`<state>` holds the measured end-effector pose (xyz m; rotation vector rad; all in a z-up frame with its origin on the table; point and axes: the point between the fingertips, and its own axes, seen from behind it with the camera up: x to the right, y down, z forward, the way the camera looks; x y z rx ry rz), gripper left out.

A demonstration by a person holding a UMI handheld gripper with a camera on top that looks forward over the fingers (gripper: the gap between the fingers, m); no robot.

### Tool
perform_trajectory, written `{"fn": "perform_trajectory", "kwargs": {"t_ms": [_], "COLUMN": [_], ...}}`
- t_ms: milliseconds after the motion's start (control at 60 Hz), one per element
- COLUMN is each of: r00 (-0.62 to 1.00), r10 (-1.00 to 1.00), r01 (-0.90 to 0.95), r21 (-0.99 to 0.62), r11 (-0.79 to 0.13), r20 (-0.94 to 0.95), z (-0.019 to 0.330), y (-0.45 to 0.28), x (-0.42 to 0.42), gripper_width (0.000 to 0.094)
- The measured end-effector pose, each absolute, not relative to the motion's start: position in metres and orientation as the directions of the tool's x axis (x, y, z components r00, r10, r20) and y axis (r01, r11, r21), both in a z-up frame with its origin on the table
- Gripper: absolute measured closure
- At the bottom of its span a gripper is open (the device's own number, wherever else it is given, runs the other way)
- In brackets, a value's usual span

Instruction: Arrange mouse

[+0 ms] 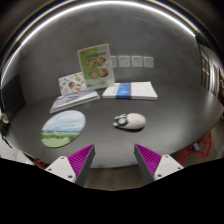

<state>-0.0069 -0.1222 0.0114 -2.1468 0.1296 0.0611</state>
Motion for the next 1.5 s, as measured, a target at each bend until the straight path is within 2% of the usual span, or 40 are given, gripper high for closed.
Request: {"fn": "perform_trajectory", "kwargs": {"t_ms": [200, 233, 400, 617, 633, 700, 900, 983, 1067, 1183, 1283, 1350, 1500], "r00": [0.999, 0.999, 0.998, 0.996, 0.996, 0.997, 0.996, 0.996, 0.999, 0.996, 0.992, 0.991, 0.993], "r10": [-0.005, 0.013, 0.065, 0.088, 0.090, 0.077, 0.051, 0.010, 0.033, 0.069, 0.112, 0.129, 0.113], "r01": [0.037, 0.037, 0.018, 0.033, 0.035, 0.027, -0.027, -0.062, -0.012, -0.017, -0.011, 0.013, 0.035], "r21": [-0.816, -0.827, -0.802, -0.792, -0.791, -0.793, -0.786, -0.794, -0.854, -0.914, -0.932, -0.925, -0.876], "r11": [-0.577, -0.561, -0.597, -0.609, -0.611, -0.609, -0.617, -0.605, -0.521, -0.404, -0.362, -0.379, -0.481], "r20": [0.049, 0.036, -0.026, -0.026, -0.025, -0.025, -0.075, -0.085, -0.034, -0.049, -0.055, -0.038, -0.022], "z": [-0.015, -0.013, -0.016, -0.013, -0.013, -0.013, -0.012, 0.001, 0.042, 0.107, 0.134, 0.122, 0.054], "y": [-0.072, -0.060, -0.015, 0.041, 0.043, 0.051, 0.052, 0.049, 0.047, 0.043, 0.039, 0.036, 0.034], "x": [0.077, 0.079, 0.088, 0.099, 0.099, 0.102, 0.104, 0.104, 0.078, -0.005, -0.092, -0.147, -0.216], "gripper_width": [0.0093, 0.0096, 0.0100, 0.0116, 0.0131, 0.0378, 0.0440, 0.0503, 0.0528, 0.0530, 0.0532, 0.0533, 0.0533]}}
